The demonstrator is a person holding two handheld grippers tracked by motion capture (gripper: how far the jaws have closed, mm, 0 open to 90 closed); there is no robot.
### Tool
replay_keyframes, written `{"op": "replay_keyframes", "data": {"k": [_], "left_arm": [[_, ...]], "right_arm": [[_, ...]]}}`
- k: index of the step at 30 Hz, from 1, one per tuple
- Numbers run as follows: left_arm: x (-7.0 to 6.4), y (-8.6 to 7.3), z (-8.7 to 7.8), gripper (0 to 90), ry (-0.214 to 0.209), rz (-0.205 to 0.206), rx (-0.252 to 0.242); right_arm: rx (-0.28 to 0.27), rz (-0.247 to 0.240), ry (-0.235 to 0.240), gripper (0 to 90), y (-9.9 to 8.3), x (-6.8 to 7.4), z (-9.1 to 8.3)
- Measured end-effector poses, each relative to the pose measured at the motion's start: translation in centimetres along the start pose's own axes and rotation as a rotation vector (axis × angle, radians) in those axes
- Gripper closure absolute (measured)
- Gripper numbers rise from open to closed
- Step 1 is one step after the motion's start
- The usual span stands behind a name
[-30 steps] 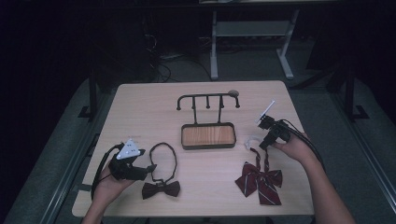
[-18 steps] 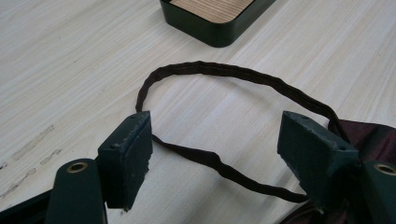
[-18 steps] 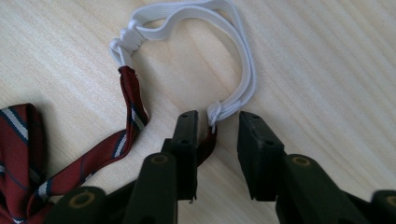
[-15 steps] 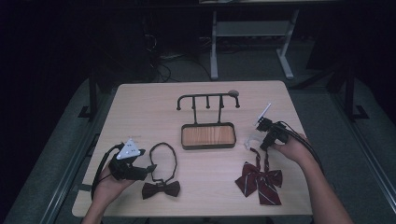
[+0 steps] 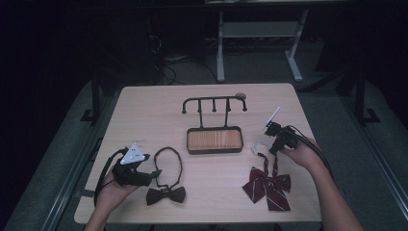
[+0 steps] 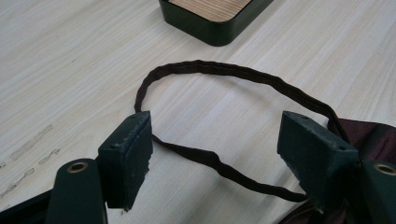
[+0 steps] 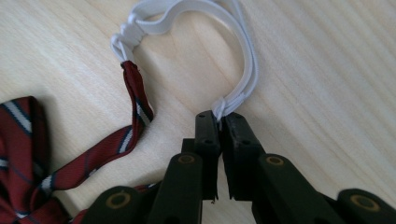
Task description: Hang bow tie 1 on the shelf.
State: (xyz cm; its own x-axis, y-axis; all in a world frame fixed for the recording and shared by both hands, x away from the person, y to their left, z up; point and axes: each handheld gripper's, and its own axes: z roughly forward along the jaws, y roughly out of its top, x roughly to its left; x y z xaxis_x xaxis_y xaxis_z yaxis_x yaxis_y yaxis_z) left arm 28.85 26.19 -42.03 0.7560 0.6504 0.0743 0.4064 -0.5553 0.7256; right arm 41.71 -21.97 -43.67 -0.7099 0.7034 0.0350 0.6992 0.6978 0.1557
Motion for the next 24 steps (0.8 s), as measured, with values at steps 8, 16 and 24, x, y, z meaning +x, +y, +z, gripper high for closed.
{"op": "replay_keyframes", "data": {"k": [8, 16, 24], "left_arm": [[-0.1, 0.0, 0.0, 27.1, 0.002, 0.008, 0.003], [-0.1, 0.0, 0.1, 27.1, 0.001, 0.008, 0.008], [-0.1, 0.0, 0.1, 27.1, -0.003, 0.011, 0.010]], "right_arm": [[-0.028, -0.020, 0.024, 85.1, -0.4, 0.2, -0.9], [-0.077, -0.070, 0.040, 84.9, -0.7, 0.8, -2.6], [-0.138, -0.101, 0.105, 85.0, -1.0, 1.3, -4.3]]}}
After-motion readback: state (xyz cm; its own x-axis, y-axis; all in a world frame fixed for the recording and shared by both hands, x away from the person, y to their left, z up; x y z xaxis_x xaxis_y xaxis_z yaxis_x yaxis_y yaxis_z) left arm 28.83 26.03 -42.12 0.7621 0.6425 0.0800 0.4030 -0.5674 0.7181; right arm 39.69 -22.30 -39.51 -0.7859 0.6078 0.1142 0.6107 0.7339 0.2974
